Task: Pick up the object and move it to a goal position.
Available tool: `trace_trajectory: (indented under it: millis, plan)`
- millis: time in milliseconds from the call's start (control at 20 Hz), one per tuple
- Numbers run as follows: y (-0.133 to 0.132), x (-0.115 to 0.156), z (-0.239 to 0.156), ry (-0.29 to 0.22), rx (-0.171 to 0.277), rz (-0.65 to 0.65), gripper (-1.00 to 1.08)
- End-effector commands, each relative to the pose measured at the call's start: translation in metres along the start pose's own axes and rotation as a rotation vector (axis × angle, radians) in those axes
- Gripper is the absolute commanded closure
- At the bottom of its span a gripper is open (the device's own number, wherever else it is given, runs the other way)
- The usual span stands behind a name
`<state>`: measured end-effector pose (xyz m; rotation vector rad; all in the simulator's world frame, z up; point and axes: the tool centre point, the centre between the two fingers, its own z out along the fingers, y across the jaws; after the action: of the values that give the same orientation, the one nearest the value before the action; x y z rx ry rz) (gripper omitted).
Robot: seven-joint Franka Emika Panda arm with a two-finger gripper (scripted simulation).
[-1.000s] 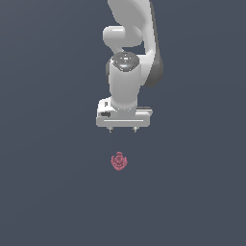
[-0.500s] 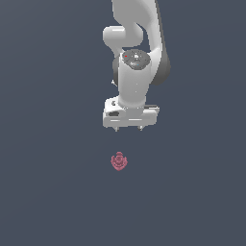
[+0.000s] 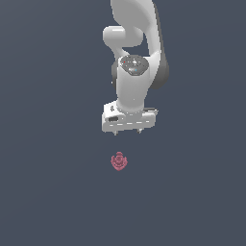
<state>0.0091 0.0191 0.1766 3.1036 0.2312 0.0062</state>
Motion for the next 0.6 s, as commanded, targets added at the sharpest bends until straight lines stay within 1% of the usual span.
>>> trace_trajectory:
  millis: [0,250,550]
  plan:
    - [0.003,0.004,0.005,-0.001,0.000,-0.035,-0.92]
    - [0.009,0.017,0.018,-0.002,0.002,-0.131,-0.92]
    - [0.020,0.034,0.039,-0.002,0.008,-0.276,-0.92]
